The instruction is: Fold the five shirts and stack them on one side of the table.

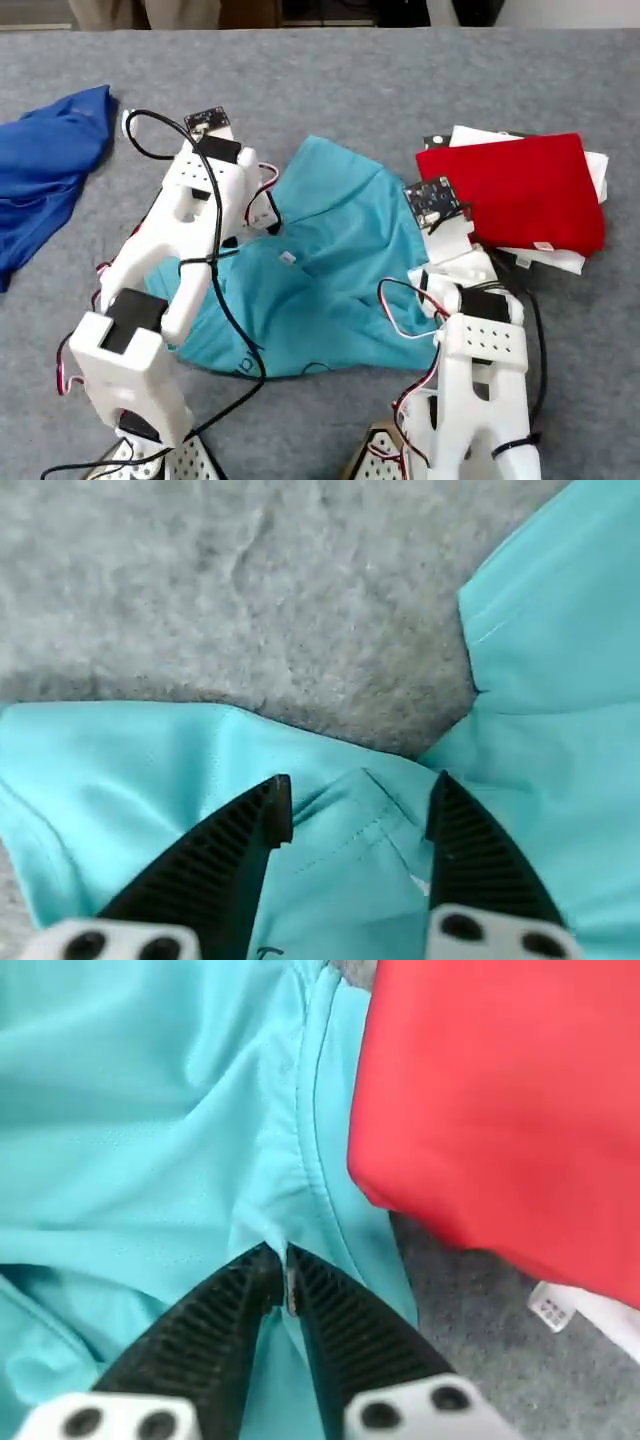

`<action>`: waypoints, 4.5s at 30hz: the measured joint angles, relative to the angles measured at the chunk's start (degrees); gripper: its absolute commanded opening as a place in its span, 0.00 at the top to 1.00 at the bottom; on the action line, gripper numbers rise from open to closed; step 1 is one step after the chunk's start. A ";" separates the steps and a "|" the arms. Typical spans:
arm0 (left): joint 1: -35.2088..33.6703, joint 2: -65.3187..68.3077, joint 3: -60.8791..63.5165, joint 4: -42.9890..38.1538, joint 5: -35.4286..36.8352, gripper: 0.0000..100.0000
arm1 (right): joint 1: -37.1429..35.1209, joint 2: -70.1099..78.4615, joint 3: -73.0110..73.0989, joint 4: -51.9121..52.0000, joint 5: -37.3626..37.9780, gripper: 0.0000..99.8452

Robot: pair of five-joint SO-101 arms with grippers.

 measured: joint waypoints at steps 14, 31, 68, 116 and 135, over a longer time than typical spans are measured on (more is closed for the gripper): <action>4.66 0.35 -0.26 4.66 0.00 0.80 | 0.00 0.00 0.00 0.00 0.00 1.00; 5.10 0.44 2.64 -2.64 0.00 0.80 | 0.00 0.00 0.00 0.00 0.00 1.00; 5.10 0.44 2.81 -2.64 0.00 0.98 | 0.00 0.00 0.00 0.00 0.00 1.00; -34.46 -71.65 -22.07 11.87 -35.60 0.98 | -0.35 -18.11 -66.37 -4.04 -8.62 1.00; -34.90 -96.79 -6.42 11.96 -41.14 0.98 | -9.23 -18.29 -82.90 1.85 -8.62 1.00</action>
